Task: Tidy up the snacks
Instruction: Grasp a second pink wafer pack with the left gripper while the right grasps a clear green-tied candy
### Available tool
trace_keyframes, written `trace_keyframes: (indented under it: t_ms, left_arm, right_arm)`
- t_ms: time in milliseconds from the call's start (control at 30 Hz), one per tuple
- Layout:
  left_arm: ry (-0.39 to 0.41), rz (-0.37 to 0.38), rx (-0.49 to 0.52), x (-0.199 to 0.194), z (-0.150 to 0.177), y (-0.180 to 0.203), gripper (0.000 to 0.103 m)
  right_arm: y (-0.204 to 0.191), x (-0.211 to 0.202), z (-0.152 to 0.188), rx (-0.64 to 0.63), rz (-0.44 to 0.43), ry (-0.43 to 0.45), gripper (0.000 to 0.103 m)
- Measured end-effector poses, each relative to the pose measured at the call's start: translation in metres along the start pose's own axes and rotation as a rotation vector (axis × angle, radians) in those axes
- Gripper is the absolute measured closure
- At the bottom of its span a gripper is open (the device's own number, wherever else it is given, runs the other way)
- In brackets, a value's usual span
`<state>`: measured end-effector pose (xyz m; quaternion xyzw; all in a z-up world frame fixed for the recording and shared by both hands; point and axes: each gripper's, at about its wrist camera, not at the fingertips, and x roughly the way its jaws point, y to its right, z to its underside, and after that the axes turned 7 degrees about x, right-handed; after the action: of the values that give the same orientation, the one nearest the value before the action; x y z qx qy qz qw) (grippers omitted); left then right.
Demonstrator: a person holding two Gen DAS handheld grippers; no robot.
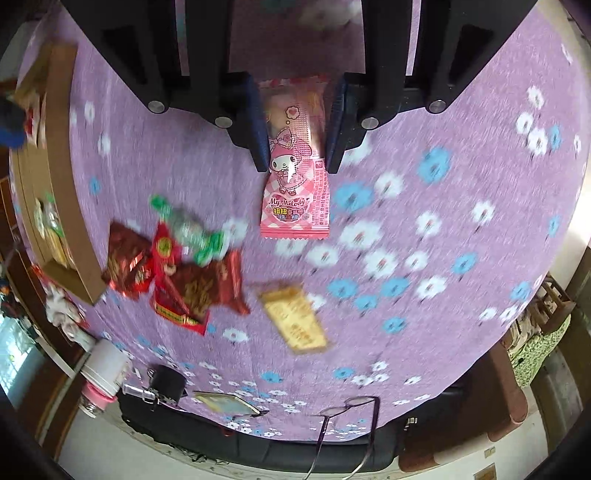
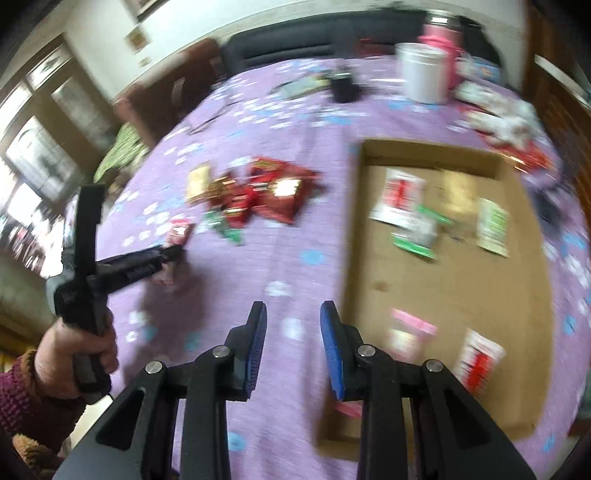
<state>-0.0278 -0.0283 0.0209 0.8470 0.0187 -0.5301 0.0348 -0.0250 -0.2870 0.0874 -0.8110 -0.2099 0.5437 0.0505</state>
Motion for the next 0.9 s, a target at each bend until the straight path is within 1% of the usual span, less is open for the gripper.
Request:
trace_keyframes:
  t_ms: [67, 167, 267, 400, 533, 600, 700, 733, 833, 900]
  left_arm:
    - [0.0, -0.004, 0.019, -0.005, 0.009, -0.003, 0.071]
    - [0.005, 0.008, 0.034, -0.009, 0.017, -0.007, 0.071]
    - [0.006, 0.012, 0.053, -0.012, 0.021, -0.009, 0.071]
    - [0.01, 0.021, 0.074, -0.012, 0.022, -0.01, 0.071]
    - [0.011, 0.034, 0.086, -0.012, 0.023, -0.012, 0.071]
    - [0.014, 0.033, 0.097, -0.012, 0.023, -0.011, 0.071]
    - [0.022, 0.027, 0.11, -0.012, 0.024, -0.01, 0.071]
    - [0.025, 0.023, 0.117, -0.012, 0.024, -0.009, 0.071]
    - [0.035, 0.015, 0.135, -0.012, 0.026, -0.007, 0.071]
    - [0.034, 0.014, 0.136, -0.013, 0.027, -0.006, 0.071]
  right_arm:
    - [-0.02, 0.017, -0.009, -0.051, -0.051, -0.047, 0.074]
    - [-0.047, 0.043, -0.026, -0.118, -0.078, -0.089, 0.074]
    - [-0.071, 0.068, -0.044, -0.199, -0.059, -0.106, 0.074]
    - [-0.086, 0.099, -0.063, -0.247, -0.026, -0.137, 0.074]
    - [-0.095, 0.123, -0.072, -0.309, 0.053, -0.15, 0.074]
    - [-0.095, 0.134, -0.074, -0.312, 0.083, -0.165, 0.074]
    - [-0.095, 0.143, -0.074, -0.314, 0.087, -0.177, 0.075]
    - [-0.096, 0.144, -0.071, -0.318, 0.089, -0.181, 0.084]
    - [-0.097, 0.136, -0.061, -0.296, 0.101, -0.166, 0.086]
    - [-0.093, 0.126, -0.052, -0.244, 0.078, -0.18, 0.086]
